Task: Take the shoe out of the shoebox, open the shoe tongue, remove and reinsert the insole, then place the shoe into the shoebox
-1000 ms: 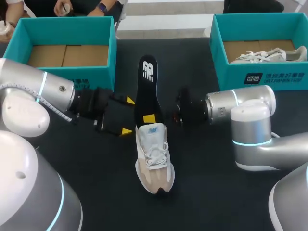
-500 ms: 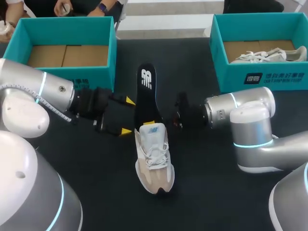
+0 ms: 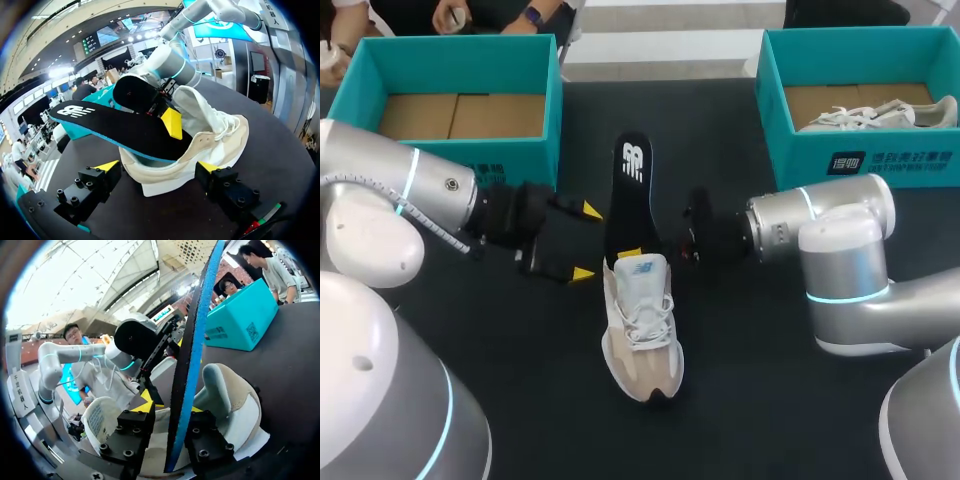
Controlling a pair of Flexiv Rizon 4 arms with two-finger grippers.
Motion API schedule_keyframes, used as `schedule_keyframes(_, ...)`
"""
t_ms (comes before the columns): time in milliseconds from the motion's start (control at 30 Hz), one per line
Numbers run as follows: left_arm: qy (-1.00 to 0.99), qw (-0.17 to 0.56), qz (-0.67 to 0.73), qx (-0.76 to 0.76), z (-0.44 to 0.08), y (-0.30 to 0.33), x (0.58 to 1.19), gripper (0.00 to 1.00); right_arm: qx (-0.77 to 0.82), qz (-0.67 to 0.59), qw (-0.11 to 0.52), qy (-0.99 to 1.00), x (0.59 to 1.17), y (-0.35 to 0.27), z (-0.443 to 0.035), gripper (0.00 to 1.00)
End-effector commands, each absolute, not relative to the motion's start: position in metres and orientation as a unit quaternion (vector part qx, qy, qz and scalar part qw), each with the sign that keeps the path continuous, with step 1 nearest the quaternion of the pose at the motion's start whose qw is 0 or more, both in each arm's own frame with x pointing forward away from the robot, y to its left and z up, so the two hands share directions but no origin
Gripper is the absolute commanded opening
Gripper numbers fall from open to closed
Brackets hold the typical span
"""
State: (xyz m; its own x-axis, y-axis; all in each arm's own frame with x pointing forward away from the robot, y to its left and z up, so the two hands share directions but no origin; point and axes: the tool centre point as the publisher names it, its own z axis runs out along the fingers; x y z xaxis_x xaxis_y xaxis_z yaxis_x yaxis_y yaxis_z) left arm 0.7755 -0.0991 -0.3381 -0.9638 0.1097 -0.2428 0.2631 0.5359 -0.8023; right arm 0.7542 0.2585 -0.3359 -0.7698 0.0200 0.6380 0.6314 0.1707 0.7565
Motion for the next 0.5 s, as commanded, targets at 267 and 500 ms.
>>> schedule_keyframes(267, 0.874, 0.082, -0.468, 0.106, -0.338, -0.100, 0.774, 1.00, -0.214, -0.592, 0.245, -0.737, 0.765, 0.260, -0.320, 0.37)
schedule_keyframes(500, 0.874, 0.082, -0.468, 0.106, -0.338, -0.100, 0.774, 1.00, -0.206, -0.581, 0.241, -0.750, 0.776, 0.254, -0.311, 0.33)
